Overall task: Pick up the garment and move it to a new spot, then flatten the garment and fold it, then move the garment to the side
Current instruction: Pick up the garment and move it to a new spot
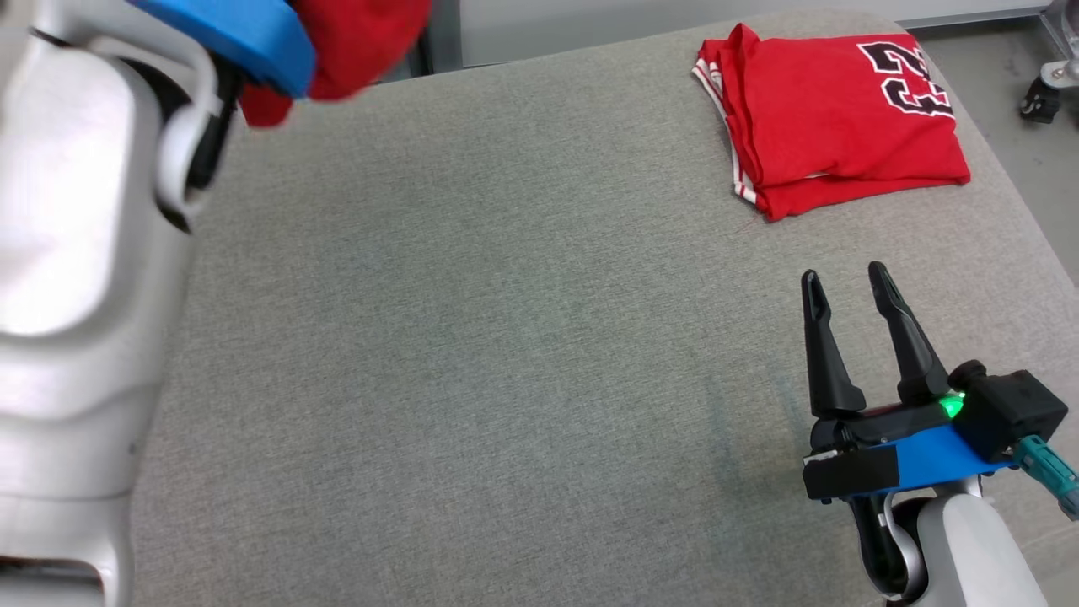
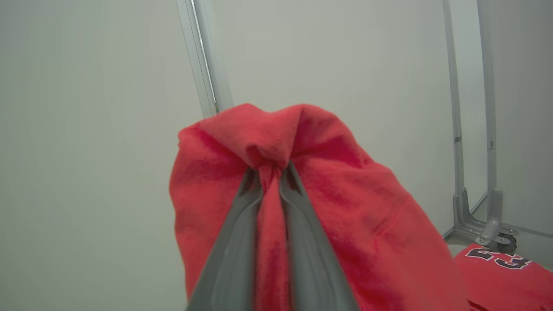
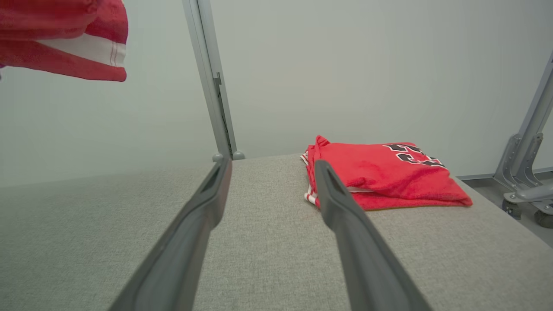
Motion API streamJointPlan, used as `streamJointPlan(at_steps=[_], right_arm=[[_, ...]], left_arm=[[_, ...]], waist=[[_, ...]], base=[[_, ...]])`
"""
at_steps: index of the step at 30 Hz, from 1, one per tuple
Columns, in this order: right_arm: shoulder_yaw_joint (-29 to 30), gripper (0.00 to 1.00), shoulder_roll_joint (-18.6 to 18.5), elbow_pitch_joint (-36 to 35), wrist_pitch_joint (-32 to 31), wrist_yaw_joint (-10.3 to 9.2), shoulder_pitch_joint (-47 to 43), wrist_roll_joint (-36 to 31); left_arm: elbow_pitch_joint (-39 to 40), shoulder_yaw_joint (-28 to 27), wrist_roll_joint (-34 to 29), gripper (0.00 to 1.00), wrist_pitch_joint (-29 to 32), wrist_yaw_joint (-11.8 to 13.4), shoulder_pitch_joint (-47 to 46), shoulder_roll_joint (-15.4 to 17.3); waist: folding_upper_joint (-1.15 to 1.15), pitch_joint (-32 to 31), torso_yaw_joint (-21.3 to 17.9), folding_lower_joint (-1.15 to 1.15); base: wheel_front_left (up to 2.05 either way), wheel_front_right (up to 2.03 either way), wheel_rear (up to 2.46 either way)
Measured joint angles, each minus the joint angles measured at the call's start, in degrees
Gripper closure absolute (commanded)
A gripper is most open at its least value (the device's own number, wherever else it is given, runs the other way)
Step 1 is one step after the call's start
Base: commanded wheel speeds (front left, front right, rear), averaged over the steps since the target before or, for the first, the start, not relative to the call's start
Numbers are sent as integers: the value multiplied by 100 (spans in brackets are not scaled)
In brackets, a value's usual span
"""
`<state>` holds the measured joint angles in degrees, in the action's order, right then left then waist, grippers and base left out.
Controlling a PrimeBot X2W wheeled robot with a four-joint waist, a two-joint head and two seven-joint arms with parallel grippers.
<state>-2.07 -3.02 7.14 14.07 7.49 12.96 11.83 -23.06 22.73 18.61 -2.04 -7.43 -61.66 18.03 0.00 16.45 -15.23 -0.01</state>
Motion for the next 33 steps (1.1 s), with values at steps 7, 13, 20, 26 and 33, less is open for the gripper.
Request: streamJointPlan(at_steps=[7, 13, 20, 26, 33], right_arm=[[5, 0, 8, 166, 66, 0, 68, 113], [55, 0, 8, 218, 82, 0, 61, 127], [19, 0, 11, 272, 91, 0, 44, 124], [31, 0, 12, 319, 96, 0, -43, 83], [62, 0, 12, 380, 98, 0, -126, 13]], left_arm=[[343, 319, 57, 100, -9, 57, 886, -209], [572, 533, 154, 100, -119, 242, 1863, -355], [508, 787, 302, 100, -266, 346, 2915, -470], [204, 1107, 396, 100, -390, 327, 3585, -633], [90, 1190, 347, 0, -810, 388, 3677, -784]], waist=[[0, -53, -52, 1], [0, -119, 47, 0], [0, -191, 180, 1], [0, -284, 307, 0], [0, -481, 540, 1]], base=[[0, 0, 0], [0, 0, 0], [0, 0, 0], [0, 0, 0], [0, 0, 0]])
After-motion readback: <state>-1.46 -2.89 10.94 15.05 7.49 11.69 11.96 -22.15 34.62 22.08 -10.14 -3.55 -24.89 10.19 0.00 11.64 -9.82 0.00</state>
